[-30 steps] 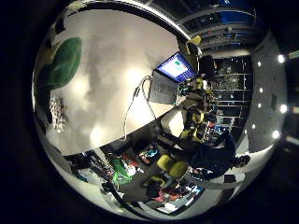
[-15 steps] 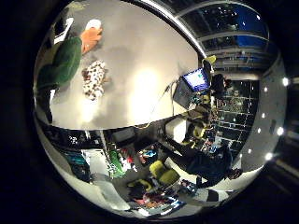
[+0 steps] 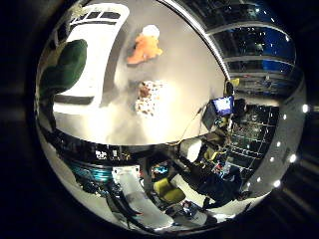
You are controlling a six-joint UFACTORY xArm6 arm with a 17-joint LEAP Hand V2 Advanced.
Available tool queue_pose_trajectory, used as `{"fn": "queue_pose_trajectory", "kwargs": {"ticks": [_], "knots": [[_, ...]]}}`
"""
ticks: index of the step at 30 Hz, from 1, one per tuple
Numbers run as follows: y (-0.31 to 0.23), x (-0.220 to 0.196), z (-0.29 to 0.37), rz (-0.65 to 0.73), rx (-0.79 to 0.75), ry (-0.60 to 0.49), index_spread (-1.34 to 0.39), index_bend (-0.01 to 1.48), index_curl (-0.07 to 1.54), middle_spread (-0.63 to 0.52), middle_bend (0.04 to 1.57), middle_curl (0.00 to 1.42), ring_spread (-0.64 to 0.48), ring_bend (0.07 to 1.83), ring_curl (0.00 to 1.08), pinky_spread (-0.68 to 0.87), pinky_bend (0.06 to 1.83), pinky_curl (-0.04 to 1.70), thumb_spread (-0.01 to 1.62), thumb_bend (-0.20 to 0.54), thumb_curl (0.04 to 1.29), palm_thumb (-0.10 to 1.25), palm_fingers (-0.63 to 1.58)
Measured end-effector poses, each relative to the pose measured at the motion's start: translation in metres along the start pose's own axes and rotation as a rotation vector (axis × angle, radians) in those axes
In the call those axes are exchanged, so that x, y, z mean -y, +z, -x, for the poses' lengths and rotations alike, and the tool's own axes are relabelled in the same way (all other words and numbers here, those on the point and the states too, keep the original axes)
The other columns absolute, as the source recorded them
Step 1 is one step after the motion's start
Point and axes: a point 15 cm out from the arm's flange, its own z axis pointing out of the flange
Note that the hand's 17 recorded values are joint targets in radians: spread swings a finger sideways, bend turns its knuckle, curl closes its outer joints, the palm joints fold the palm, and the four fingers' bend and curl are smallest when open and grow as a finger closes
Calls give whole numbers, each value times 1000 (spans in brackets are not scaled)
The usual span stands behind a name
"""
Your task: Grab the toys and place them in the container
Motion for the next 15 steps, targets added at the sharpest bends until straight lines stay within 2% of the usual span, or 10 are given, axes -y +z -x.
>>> {"fn": "queue_pose_trajectory", "kwargs": {"ticks": [2,5,11,15], "knots": [[2,0,-1,6,1,-23,-451,243,288,-68,266,368,4,440,271,426,538,240,1000,-42,393,814,82],[4,-1,-12,15,-2,-30,-448,139,255,4,212,347,77,443,269,434,578,260,986,-43,364,729,32],[-6,-7,-56,14,-16,-26,-430,145,234,54,221,344,143,426,259,442,592,273,967,-32,330,644,6],[-14,-18,-121,12,-19,44,-413,159,240,60,240,346,151,399,251,440,561,269,970,-26,325,642,22]]}}
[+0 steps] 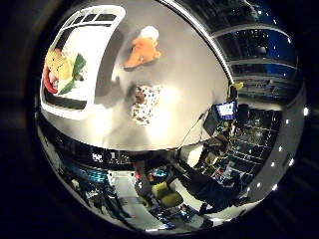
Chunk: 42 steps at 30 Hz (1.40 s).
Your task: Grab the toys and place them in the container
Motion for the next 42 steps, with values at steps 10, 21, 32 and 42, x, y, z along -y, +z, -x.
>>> {"fn": "queue_pose_trajectory", "kwargs": {"ticks": [10,21,32,42], "knots": [[13,-66,-167,91,-112,65,-400,193,302,48,189,327,155,275,228,417,427,257,964,-27,321,660,83],[115,-129,-170,193,-50,83,-249,234,370,89,163,270,198,191,224,438,375,273,965,-41,287,483,124],[155,-121,-159,209,-32,133,-204,294,399,123,164,241,222,191,225,470,366,286,900,-36,279,319,168],[188,-79,-154,203,-35,157,-226,333,415,114,169,240,223,189,221,486,362,288,894,-32,291,308,210]]}}
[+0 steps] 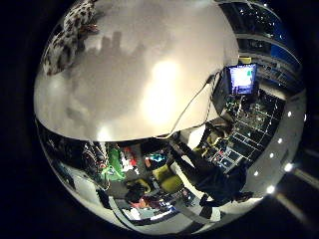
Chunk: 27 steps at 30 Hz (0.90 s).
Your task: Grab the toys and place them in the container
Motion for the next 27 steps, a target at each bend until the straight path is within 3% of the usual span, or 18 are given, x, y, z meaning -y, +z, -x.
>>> {"fn": "queue_pose_trajectory", "kwargs": {"ticks": [11,18,20,24,27], "knots": [[19,35,36,48,-23,-28,-218,332,419,112,168,241,226,187,218,495,371,291,902,-23,300,338,207],[29,45,40,45,-26,-27,-289,586,494,40,205,267,206,155,173,493,298,269,961,-9,330,583,307],[27,52,39,15,-29,-26,-352,731,532,-23,249,288,182,148,150,489,246,251,952,24,352,724,413],[18,77,34,-93,-39,-25,-419,990,627,-196,431,360,49,160,114,469,159,208,900,58,406,977,619],[7,89,23,-162,-44,-7,-424,1038,642,-285,523,401,-38,171,102,453,174,181,872,22,419,1043,635]]}}
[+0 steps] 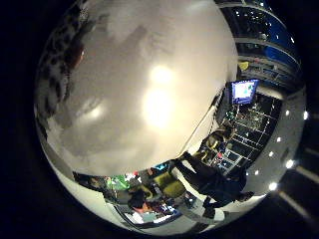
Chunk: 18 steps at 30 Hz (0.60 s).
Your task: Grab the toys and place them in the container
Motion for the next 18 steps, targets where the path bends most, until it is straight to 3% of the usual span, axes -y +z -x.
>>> {"fn": "queue_pose_trajectory", "kwargs": {"ticks": [3,12,15,18], "knots": [[-12,3,-10,-25,-8,8,-421,1064,640,-349,580,434,-104,182,100,436,177,155,854,-13,429,1088,645],[-68,-6,-39,-65,-34,53,-407,1043,620,-425,586,480,-203,219,132,400,184,111,848,-21,436,1103,682],[-92,-16,-43,-62,-42,56,-409,976,601,-437,544,481,-295,345,168,268,200,100,843,-20,440,1103,772],[-118,-28,-45,-62,-49,60,-417,789,557,-455,486,484,-410,583,245,-25,367,111,843,-22,446,1095,978]]}}
